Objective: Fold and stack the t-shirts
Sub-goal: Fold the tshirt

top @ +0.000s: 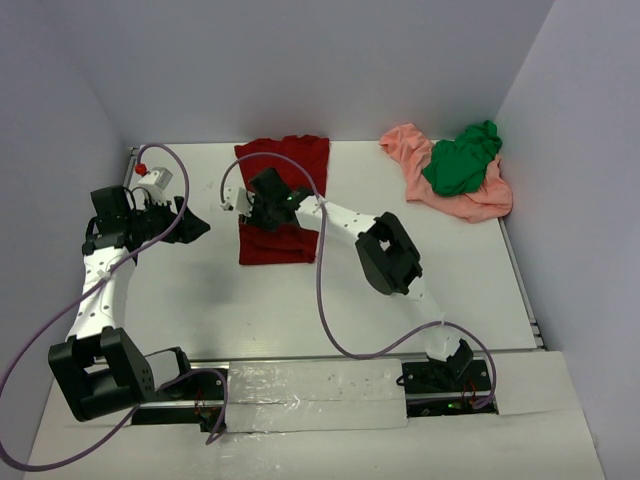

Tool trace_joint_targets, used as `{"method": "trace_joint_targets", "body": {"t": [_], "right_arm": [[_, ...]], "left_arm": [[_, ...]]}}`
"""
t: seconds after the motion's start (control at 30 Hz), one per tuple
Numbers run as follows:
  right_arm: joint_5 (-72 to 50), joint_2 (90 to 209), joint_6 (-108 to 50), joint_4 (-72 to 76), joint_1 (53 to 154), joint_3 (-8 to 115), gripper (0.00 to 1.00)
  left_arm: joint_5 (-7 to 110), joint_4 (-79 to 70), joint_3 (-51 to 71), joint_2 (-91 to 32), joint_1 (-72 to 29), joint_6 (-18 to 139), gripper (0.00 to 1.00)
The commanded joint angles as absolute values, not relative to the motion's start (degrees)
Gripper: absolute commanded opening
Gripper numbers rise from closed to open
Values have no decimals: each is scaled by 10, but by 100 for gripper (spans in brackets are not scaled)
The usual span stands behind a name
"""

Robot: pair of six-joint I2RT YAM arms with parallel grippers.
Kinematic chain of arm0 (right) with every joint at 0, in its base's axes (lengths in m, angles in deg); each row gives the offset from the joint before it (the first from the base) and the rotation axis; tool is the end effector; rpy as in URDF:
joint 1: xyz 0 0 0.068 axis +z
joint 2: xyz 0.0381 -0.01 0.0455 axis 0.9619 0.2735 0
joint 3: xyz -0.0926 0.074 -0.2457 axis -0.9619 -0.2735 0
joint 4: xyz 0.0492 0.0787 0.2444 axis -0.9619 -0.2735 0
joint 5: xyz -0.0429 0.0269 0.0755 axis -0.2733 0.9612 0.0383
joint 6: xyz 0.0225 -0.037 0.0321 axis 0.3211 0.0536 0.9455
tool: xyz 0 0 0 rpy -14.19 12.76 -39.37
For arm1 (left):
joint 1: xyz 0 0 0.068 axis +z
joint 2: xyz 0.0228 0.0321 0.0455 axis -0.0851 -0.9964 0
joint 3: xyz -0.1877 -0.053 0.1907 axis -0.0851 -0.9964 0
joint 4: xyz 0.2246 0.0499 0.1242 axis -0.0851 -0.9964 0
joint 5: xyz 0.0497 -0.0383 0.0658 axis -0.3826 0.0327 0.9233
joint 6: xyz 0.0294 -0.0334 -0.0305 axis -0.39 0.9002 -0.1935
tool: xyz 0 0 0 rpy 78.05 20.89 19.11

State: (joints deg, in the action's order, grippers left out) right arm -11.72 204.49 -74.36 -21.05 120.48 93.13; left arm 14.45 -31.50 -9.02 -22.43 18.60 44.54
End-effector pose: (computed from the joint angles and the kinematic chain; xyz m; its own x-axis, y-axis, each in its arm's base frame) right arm 0.3680 0.3922 0.1893 0.1037 -0.7836 -0.6125 -0.9118 0.1711 -0.3734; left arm 0.2504 0.0351 0.2866 -0.5999 -0.0910 -0.7949 0.4064 0.8212 -0.4007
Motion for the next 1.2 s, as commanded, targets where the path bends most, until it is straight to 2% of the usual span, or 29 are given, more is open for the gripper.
{"method": "trace_joint_targets", "body": {"t": [0.0,0.1,0.23,0.73,1.0,1.17], "right_arm": [[-104,2054,-738,-206,1197,957,63],[-112,2044,-730,-181,1198,935,78],[-124,2022,-708,-142,1195,902,81],[-116,1873,-623,-192,1211,852,84],[-99,1894,-595,-306,1237,873,83],[-153,1927,-585,-337,1255,869,82]], "left_arm": [[125,-310,-79,-211,190,430,72],[125,-310,-82,-209,190,430,73],[123,-311,-85,-213,190,429,73],[138,-284,-105,-180,190,447,73],[141,-285,-102,-181,190,450,73],[144,-286,-100,-180,190,451,73]]}}
